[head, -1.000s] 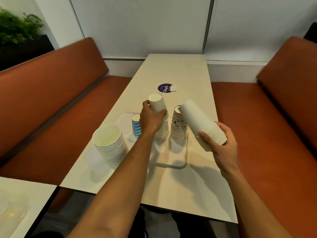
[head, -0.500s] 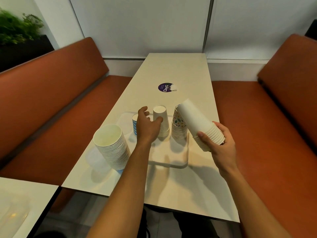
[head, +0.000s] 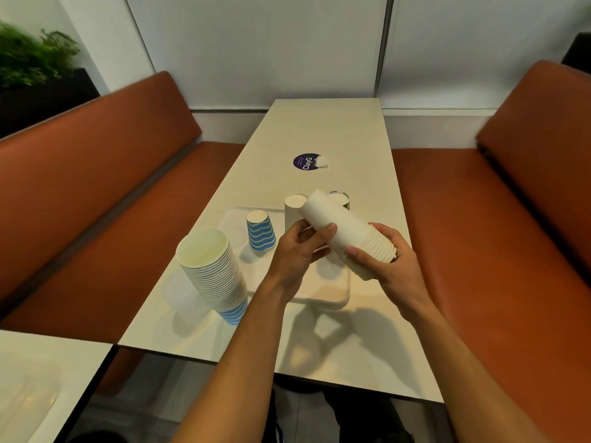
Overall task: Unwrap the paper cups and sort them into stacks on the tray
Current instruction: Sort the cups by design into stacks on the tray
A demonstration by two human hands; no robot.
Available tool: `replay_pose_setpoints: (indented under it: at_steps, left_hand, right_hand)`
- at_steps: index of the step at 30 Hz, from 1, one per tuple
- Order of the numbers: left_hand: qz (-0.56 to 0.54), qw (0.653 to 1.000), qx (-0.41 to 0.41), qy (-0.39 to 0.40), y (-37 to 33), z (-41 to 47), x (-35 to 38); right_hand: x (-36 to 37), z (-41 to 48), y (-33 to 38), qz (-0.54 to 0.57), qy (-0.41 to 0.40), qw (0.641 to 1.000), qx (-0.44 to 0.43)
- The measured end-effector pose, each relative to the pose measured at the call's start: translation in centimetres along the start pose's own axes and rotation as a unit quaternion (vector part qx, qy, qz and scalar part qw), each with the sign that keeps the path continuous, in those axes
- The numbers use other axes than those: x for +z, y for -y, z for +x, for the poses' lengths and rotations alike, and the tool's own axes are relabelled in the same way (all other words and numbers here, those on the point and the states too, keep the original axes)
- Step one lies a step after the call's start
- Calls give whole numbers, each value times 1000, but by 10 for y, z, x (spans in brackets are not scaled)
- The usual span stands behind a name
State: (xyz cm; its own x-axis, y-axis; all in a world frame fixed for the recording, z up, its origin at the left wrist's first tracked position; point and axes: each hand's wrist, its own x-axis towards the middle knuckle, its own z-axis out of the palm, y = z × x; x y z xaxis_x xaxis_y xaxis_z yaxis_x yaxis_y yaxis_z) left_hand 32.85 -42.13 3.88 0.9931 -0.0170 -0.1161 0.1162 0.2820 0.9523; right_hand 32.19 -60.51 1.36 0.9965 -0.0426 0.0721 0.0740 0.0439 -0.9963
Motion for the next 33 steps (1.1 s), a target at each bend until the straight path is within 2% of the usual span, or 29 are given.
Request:
replay_pose_setpoints:
  at_steps: [11,15,17,20,26,33]
  left_hand:
    - [-5,997,43,-62,-26,13,24]
    - [-71,978,100,-171,-47,32,15]
    - [-24,963,140,-228,-58,39,5]
    - [108,937,170,-284,-68,47,-3]
    - [293,909,101,-278,-38,74,-15]
    - [356,898,57,-254,-17,83,-21]
  right_hand:
    - [-1,11,14,26,-19,999,-35]
    - [-6,12,15,22,-39,998,-40]
    - [-10,11,11,41,-67,996,-34]
    - [-13,12,8,64,-109,992,-21]
    - [-12,13,7,71,-96,993,-15]
    - [-16,14,7,61,-83,995,-17]
